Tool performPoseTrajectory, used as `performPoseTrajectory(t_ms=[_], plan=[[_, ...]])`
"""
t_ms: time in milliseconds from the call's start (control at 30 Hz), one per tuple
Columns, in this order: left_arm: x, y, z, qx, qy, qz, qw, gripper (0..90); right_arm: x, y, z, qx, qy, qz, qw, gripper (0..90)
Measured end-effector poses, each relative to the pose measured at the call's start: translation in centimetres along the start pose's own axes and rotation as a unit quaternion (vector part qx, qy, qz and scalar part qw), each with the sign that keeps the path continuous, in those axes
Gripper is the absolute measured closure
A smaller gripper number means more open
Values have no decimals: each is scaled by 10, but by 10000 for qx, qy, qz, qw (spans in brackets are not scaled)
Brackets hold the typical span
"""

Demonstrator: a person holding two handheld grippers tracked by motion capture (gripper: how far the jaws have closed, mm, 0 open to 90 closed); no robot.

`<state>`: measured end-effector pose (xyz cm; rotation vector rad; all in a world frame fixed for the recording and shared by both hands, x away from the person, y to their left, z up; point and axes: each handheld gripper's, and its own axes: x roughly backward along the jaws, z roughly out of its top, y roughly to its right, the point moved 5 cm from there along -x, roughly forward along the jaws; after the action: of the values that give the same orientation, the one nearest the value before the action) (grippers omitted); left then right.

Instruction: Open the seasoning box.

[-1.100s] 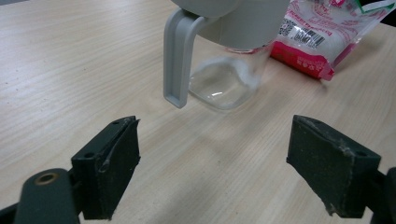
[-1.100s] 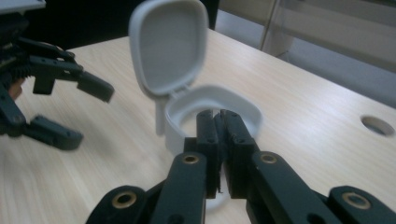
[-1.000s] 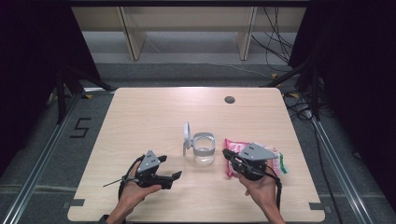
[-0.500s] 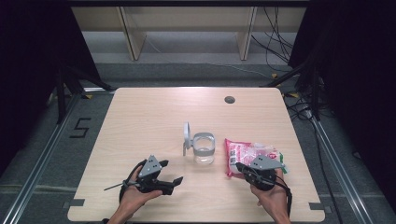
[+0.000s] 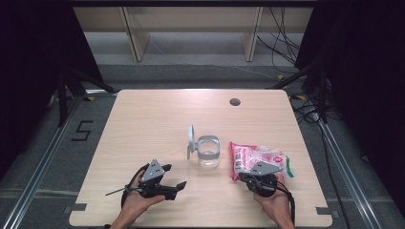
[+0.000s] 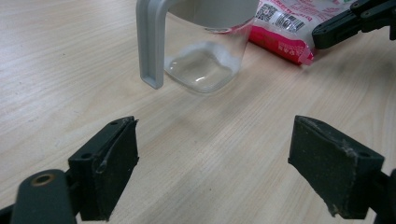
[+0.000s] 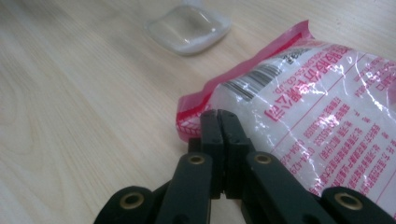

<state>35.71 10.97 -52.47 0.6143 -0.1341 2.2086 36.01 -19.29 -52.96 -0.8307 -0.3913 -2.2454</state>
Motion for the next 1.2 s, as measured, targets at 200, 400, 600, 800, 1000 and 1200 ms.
performPoseTrajectory(t_ms=[200,400,600,800,1000,1200], plan=[[1,-2,0,-119,5,0,9999,151,1,3,-3,-39,-67,-38,10000,900],[2,-3,0,-153,-26,7,9999,150,4,7,-6,-115,-84,-95,9999,900],[2,-2,-1,21,-35,38,10000,150,9,13,-8,-144,-62,-210,9997,900],[2,-3,0,-139,-44,16,9999,151,16,17,-12,-398,-99,-227,9989,900],[2,-3,0,-122,-40,35,9999,151,21,29,-16,-454,-113,-391,9981,900],[3,-2,0,-56,-74,67,9999,151,23,44,-18,-519,-155,-598,9967,900]])
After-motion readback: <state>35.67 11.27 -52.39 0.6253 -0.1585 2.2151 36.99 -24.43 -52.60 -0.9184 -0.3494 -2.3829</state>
